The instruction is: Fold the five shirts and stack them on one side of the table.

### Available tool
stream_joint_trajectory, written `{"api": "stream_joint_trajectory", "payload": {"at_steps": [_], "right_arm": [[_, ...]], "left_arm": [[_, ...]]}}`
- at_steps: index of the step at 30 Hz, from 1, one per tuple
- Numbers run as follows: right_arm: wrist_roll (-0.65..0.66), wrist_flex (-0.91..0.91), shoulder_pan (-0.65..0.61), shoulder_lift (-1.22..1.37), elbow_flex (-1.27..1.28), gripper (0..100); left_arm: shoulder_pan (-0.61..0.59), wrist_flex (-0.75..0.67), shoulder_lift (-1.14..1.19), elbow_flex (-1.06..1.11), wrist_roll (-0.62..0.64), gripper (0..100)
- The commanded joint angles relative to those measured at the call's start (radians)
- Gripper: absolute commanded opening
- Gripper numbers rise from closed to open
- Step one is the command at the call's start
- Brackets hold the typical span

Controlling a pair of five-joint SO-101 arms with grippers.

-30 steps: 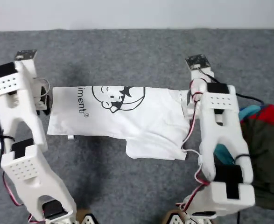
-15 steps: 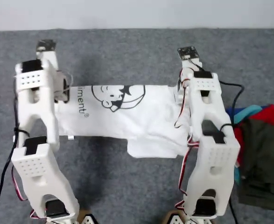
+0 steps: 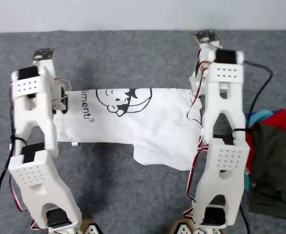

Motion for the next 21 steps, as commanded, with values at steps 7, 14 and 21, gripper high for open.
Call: {"api": "stream_joint_trajectory", "payload": {"at_steps": [7,14,21], "right_arm": [[0.324,0.07,-0.188,-0.407,0.609,14.4],[0.382,-0.067,-0.417,-0.851,1.163,21.3],[0.354,-0.32,-0.449,-1.021,1.611,21.2]], "left_arm": [[-0.046,0.103,-0.04,-0.005,-0.018,10],[-0.043,0.115,-0.04,-0.004,-0.017,10],[-0.041,0.115,-0.035,-0.004,-0.017,10]]}}
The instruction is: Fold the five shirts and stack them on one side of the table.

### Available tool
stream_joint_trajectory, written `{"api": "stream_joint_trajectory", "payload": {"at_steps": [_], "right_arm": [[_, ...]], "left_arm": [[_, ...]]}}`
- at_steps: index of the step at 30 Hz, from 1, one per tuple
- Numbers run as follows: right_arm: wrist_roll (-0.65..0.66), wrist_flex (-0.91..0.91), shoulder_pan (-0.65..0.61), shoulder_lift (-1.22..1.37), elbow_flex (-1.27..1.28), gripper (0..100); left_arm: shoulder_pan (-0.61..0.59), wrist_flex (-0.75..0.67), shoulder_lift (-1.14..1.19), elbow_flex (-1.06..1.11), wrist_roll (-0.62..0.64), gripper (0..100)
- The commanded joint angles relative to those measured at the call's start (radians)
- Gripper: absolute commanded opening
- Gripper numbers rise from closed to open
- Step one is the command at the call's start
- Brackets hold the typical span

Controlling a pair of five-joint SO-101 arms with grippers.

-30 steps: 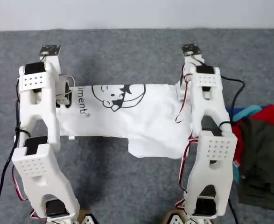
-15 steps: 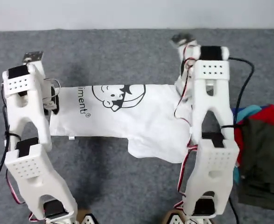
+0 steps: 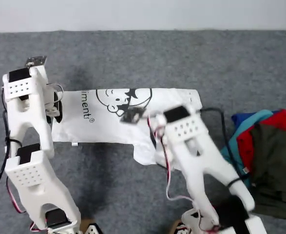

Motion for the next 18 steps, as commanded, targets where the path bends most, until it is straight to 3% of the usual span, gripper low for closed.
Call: {"api": "stream_joint_trajectory", "payload": {"at_steps": [1,5,13,18], "right_arm": [[-0.005,-0.108,0.013,-0.068,0.157,21.2],[0.003,-0.143,0.05,-0.076,0.216,21.2],[0.175,-0.257,0.199,-0.067,0.222,21.1],[0.245,-0.274,0.217,-0.067,0.273,16.5]], "left_arm": [[-0.005,0.005,-0.035,-0.004,-0.015,10],[-0.005,0.005,-0.035,-0.004,-0.015,10],[-0.005,0.005,-0.035,-0.004,-0.017,10],[-0.005,0.005,-0.035,-0.004,-0.017,10]]}}
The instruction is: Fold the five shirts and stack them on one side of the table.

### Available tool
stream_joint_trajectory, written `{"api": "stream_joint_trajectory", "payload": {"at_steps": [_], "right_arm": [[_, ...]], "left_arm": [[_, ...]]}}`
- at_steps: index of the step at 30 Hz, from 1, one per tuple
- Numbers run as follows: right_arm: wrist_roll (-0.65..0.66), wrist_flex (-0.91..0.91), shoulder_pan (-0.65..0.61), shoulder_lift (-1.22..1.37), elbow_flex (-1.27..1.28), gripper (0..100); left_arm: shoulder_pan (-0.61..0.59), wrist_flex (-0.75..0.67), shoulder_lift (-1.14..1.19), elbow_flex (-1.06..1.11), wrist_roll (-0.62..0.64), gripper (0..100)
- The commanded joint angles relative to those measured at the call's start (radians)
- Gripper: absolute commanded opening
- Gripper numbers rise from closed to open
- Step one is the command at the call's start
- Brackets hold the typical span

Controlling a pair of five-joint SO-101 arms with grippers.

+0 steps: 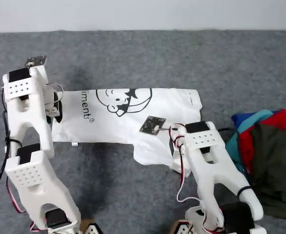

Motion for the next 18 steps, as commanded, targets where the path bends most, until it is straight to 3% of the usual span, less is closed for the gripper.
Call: {"api": "stream_joint_trajectory", "payload": {"at_steps": [1,5,12,18], "right_arm": [[0.051,-0.018,0.016,-0.025,0.034,14.3],[0.074,-0.038,0.022,-0.025,0.068,11.4],[0.077,-0.249,0.024,-0.025,0.172,12.3],[0.086,-0.266,0.024,-0.025,0.183,10.3]], "left_arm": [[-0.005,0.005,-0.035,-0.004,-0.017,10],[-0.005,0.005,-0.034,-0.004,-0.017,10],[-0.005,0.005,-0.034,-0.002,-0.017,10],[-0.005,0.005,-0.034,-0.002,-0.018,10]]}}
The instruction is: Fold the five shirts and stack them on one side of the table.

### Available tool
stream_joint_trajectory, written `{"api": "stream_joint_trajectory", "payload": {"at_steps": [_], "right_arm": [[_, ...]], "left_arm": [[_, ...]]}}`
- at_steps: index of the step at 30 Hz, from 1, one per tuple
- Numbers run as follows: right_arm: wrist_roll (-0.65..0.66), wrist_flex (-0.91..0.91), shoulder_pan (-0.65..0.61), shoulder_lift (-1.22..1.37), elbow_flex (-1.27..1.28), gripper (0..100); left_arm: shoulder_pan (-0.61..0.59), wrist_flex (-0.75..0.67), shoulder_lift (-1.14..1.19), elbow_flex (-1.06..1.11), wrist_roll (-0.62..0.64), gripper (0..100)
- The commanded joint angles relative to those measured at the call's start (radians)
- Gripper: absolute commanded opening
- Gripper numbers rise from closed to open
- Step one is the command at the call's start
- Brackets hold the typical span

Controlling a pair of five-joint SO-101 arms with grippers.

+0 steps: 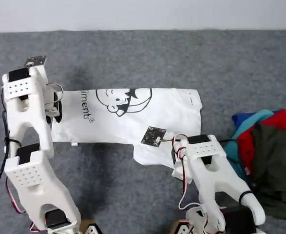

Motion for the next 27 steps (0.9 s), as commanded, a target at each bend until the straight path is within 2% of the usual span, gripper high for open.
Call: {"api": "stream_joint_trajectory", "payload": {"at_steps": [1,3,7,11,27], "right_arm": [[0.031,-0.038,0.004,-0.01,0.002,7.6],[0.041,-0.038,0.004,-0.012,-0.006,0.2],[0.038,-0.028,0.004,-0.019,-0.055,1.0],[-0.025,-0.028,0.004,-0.012,-0.138,1.1],[-0.029,-0.039,0.022,0.036,-0.358,1.1]], "left_arm": [[-0.005,0.005,-0.034,-0.002,-0.018,10],[-0.005,0.005,-0.034,-0.002,-0.018,10],[-0.005,0.005,-0.034,-0.002,-0.018,10],[-0.005,0.005,-0.034,-0.002,-0.018,10],[-0.003,0.005,-0.034,-0.001,-0.018,10]]}}
